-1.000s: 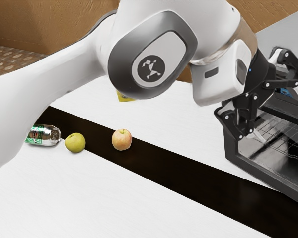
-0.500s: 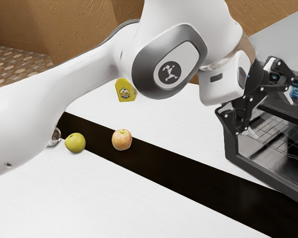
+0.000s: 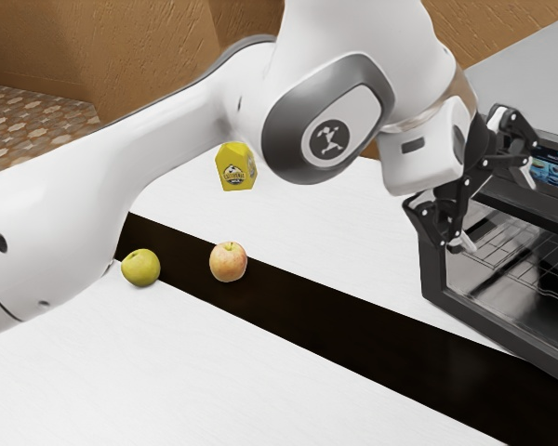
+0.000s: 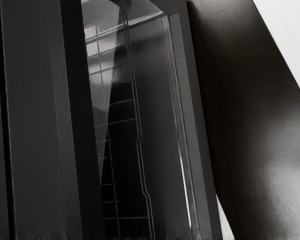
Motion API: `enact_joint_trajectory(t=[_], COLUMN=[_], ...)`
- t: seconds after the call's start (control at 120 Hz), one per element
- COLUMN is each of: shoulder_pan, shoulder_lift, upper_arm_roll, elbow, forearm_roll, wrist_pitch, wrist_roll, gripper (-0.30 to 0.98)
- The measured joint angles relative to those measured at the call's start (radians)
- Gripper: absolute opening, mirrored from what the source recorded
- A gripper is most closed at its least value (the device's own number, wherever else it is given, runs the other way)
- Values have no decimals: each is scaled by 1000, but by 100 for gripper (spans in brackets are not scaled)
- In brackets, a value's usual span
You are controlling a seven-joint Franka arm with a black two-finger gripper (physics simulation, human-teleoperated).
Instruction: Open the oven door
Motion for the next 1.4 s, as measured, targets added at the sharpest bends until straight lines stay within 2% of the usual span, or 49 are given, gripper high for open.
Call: enact_joint_trajectory(t=[0.317, 0.517, 0.617, 0.675, 0.833, 0.883, 0.917, 0.95, 1.017, 1.067, 1.108, 1.167, 1.2, 1.25, 1.317, 1.367, 1.4], shoulder_pan=[0, 1, -47, -72, -80, -76, -73, -73, -114, -106, -147, -268, -301, -314, -240, -149, -116], shoulder_lift=[6, -171, -50, -1, 52, 31, -43, -179, -478, -700, -868, -1046, -1092, -1090, -954, -790, -666], upper_arm_roll=[0, 12, 15, 15, 17, 19, 35, 58, 111, 110, 109, 98, 104, 158, 231, 289, 360], elbow=[-10, -247, -64, -7, 20, -23, -141, -330, -714, -979, -1177, -1293, -1240, -1019, -652, -362, -196], forearm_roll=[5, 15, 23, 30, 39, 44, 49, 53, 57, 54, 50, 45, 32, 6, -15, -21, -26], wrist_pitch=[-1, 38, 23, 8, -15, -15, 3, 41, 145, 231, 294, 337, 329, 264, 107, -38, -131], wrist_roll=[-24, -35, -40, -43, -49, -51, -53, -55, -60, -63, -67, -78, -88, -111, -155, -195, -220], gripper=[68, 68, 68, 69, 70, 73, 77, 78, 47, 53, 57, 60, 62, 64, 65, 66, 67])
